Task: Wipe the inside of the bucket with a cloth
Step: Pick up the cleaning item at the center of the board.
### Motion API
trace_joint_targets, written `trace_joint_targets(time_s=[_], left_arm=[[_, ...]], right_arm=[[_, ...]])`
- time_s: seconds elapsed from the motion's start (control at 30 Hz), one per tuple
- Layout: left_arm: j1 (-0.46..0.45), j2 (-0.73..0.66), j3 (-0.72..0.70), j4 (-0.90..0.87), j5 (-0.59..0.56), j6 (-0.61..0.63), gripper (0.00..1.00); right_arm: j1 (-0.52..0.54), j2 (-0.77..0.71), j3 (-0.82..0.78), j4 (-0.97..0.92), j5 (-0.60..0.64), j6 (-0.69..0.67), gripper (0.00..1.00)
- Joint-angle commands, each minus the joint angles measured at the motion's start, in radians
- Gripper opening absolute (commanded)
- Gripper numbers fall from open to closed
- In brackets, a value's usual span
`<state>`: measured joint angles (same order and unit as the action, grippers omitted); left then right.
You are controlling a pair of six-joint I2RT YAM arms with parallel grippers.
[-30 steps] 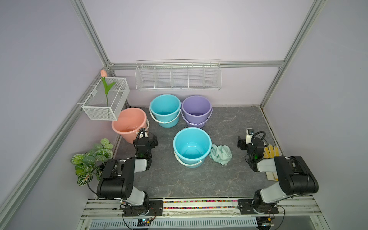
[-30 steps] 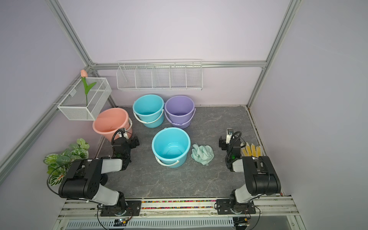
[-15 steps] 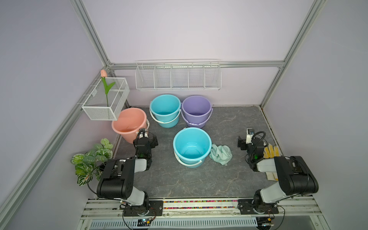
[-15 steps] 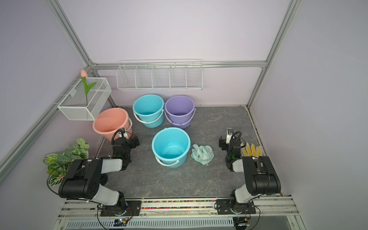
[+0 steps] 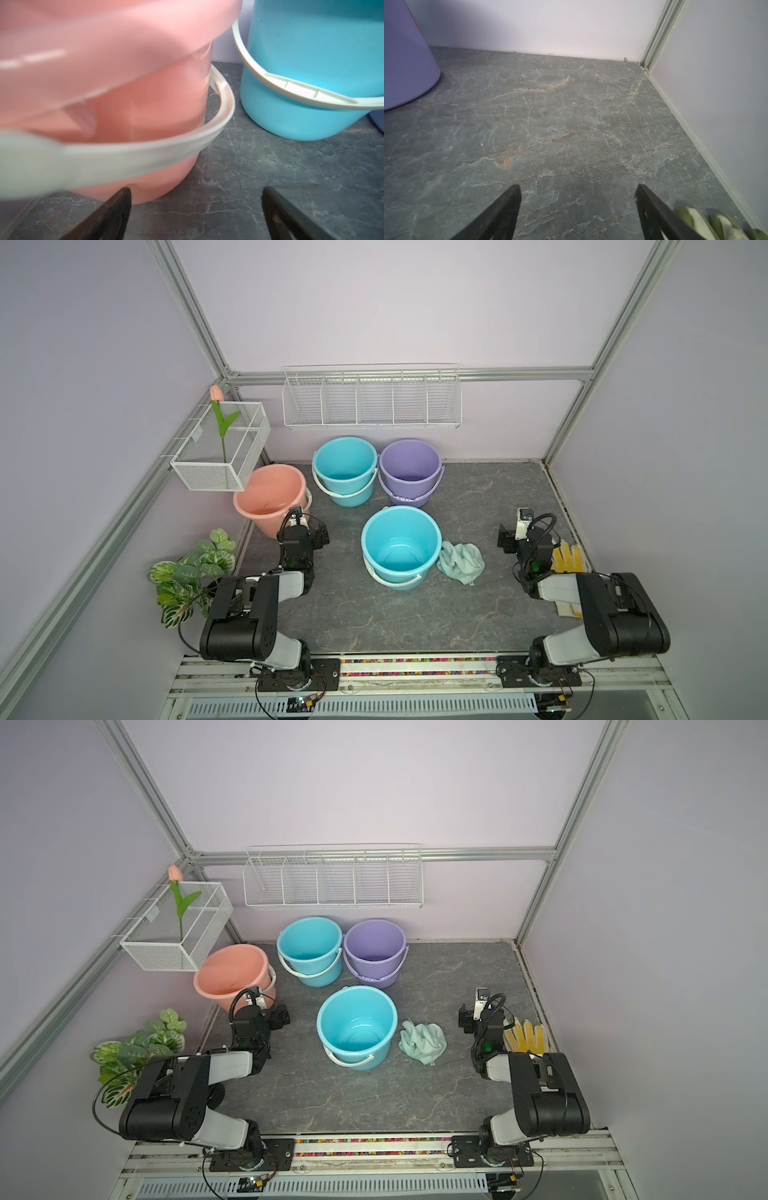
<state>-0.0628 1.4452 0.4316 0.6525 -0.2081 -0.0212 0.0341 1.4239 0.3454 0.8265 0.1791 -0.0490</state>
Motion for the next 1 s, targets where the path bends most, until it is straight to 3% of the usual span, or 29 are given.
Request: trace_joint_targets(time_s=[0.0,0.27,0.43,0.67,0.83,0.97], left_arm=[[-0.015,-0.081,0.092,-0.179,-0.016,0.007,1.0],[-0.098,-0.25,0.215,-0.502,-0.112,-0.049,1.0],[-0.1,-0.331,0.345,-0.763,-0.053,-0.197,1.0],[-0.1,-0.36,0.495,-1.044,0.035,-0.334,1.0],[-0.099,-0.318,0.647,-1.234,0.18,-0.285,1.0],[-0.098,-0.295,0.651,-1.229,0.253,-0.213,0.99]], right_arm=[[0.005,-0.117,0.034,-0.128,0.006,0.008,0.89],[0.025,-0.334,0.197,-0.572,-0.047,0.163,0.94],[0.047,-0.361,0.35,-0.915,-0.197,0.326,0.99],[0.11,-0.35,0.455,-1.196,-0.297,0.479,0.91],[0.188,-0.277,0.543,-1.375,-0.336,0.472,0.91],[0.283,-0.223,0.6,-1.443,-0.305,0.405,0.93]])
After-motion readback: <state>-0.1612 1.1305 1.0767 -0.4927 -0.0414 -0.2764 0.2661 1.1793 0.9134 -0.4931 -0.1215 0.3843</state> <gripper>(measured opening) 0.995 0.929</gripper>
